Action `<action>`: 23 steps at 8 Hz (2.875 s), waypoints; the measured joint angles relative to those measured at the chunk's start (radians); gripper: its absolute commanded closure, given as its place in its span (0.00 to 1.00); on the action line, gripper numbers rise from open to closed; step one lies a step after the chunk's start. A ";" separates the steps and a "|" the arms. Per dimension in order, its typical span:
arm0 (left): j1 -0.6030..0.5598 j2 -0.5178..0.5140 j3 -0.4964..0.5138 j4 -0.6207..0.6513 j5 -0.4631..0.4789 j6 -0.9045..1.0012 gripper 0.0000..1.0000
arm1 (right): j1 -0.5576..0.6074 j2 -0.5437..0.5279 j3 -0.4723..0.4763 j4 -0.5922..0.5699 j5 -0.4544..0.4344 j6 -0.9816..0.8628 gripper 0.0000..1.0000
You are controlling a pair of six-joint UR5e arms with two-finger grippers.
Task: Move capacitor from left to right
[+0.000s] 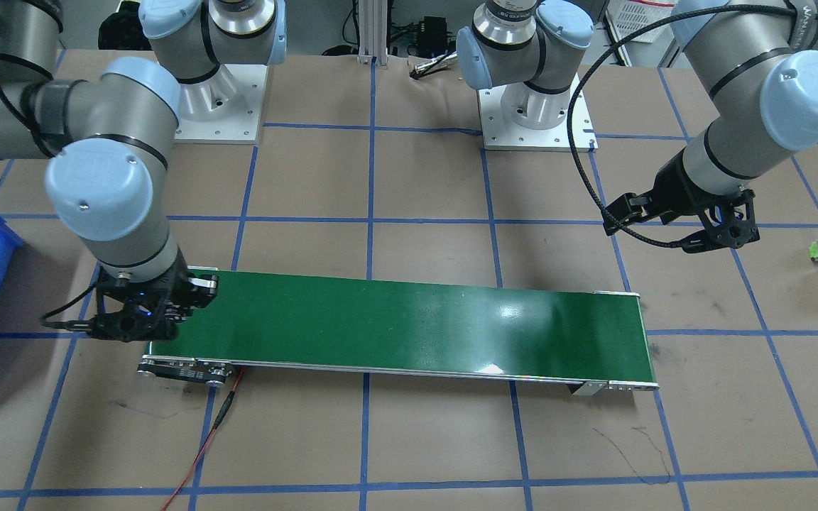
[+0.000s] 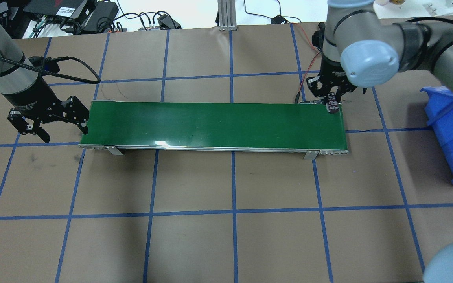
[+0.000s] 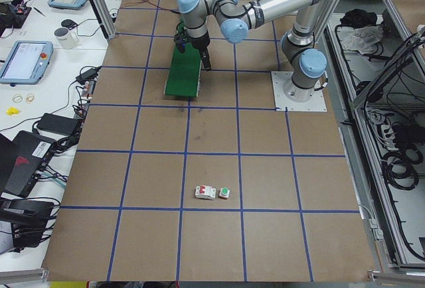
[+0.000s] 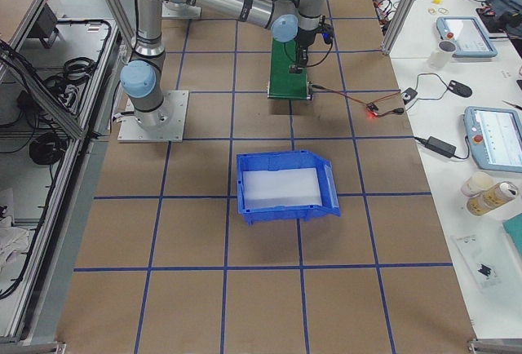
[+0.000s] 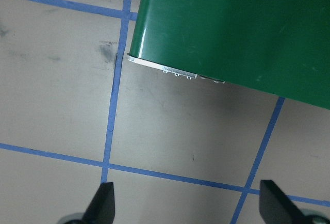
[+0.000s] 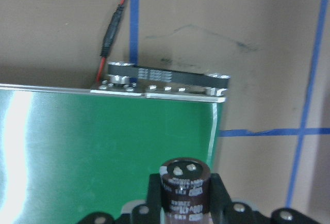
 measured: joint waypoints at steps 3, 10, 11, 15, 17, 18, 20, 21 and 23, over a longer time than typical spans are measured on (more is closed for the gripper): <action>0.001 0.007 0.003 -0.005 0.002 0.000 0.00 | -0.211 -0.063 -0.048 0.047 -0.066 -0.362 1.00; -0.001 0.005 -0.001 -0.005 -0.004 -0.001 0.00 | -0.710 0.094 -0.036 -0.139 0.001 -0.986 1.00; -0.001 0.004 -0.001 -0.005 -0.005 -0.001 0.00 | -0.727 0.120 -0.022 -0.162 0.017 -0.997 1.00; 0.000 0.001 0.001 0.002 -0.003 0.000 0.00 | -0.761 0.170 0.020 -0.228 0.025 -1.005 0.23; 0.000 -0.001 -0.001 0.004 -0.003 0.001 0.00 | -0.763 0.168 0.021 -0.230 0.028 -1.007 0.00; 0.001 -0.001 -0.001 0.005 -0.002 0.001 0.00 | -0.764 0.163 0.021 -0.229 0.034 -1.019 0.00; 0.001 0.000 -0.002 0.005 -0.002 0.002 0.00 | -0.766 0.130 0.019 -0.226 0.059 -1.061 0.00; 0.001 0.001 -0.001 0.005 -0.002 0.002 0.00 | -0.767 0.086 0.018 -0.217 0.062 -1.077 0.00; 0.001 0.002 0.000 0.005 -0.001 0.003 0.00 | -0.768 -0.057 0.005 -0.098 0.063 -1.084 0.00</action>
